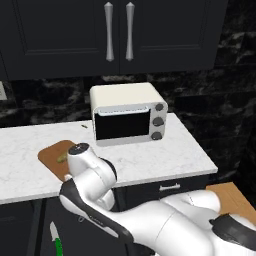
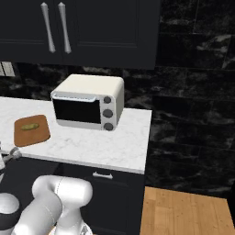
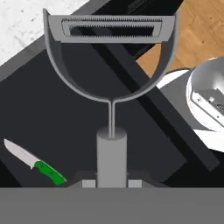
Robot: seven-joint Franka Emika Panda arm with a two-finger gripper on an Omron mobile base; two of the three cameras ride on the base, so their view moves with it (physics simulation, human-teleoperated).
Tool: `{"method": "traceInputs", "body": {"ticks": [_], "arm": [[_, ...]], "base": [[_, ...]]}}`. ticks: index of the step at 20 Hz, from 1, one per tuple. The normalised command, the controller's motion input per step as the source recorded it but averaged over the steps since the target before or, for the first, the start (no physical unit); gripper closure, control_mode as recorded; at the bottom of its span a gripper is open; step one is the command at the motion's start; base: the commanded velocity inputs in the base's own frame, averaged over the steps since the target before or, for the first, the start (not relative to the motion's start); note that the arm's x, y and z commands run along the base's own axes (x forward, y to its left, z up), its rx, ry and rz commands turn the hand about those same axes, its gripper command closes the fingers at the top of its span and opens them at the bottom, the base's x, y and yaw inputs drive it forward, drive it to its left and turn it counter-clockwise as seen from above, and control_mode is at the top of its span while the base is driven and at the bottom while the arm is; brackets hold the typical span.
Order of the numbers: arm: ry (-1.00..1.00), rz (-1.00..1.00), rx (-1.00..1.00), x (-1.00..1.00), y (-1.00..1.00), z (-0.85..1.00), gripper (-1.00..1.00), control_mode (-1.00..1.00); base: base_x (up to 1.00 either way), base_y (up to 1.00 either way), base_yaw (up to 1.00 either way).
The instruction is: Place the appropriate cutting tool for cutting the potato skin on the cutting board.
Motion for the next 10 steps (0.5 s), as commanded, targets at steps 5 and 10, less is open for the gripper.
{"method": "traceInputs", "body": {"ticks": [5, 10], "arm": [[-0.01, -0.05, 0.00, 0.89, -0.25, 0.35, 1.00, -1.00], [0.00, -0.05, 0.00, 1.00, 0.00, 0.26, 1.00, -1.00]], "base": [[0.00, 0.00, 0.00], [0.00, 0.00, 0.00]]}}
